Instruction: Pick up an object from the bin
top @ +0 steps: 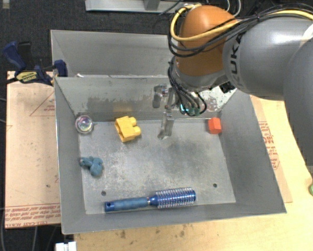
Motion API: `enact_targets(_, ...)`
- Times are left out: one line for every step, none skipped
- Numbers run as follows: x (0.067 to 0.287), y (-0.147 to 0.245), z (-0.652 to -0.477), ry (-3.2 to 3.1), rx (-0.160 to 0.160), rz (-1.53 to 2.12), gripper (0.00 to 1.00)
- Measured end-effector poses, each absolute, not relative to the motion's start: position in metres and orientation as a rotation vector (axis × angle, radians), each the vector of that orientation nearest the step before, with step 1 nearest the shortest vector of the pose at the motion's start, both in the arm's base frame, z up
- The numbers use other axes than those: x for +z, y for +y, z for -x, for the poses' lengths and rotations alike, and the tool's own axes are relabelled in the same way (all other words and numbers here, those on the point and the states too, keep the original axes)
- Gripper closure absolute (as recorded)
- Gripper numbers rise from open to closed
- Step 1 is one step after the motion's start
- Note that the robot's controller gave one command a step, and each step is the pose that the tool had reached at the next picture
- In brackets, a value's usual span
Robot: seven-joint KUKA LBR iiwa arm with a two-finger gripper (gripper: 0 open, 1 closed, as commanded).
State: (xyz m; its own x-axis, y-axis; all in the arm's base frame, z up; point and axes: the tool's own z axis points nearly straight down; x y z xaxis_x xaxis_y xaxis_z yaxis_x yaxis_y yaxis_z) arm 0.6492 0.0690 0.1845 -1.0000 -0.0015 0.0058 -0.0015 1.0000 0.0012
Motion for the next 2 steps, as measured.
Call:
enact_targets(0.094, 0.129, -0.613, -3.133, -0.004, 0.081, 0.00)
enact_targets(0.104, 0.148, -0.493, -3.135, -0.001, -0.076, 0.00)
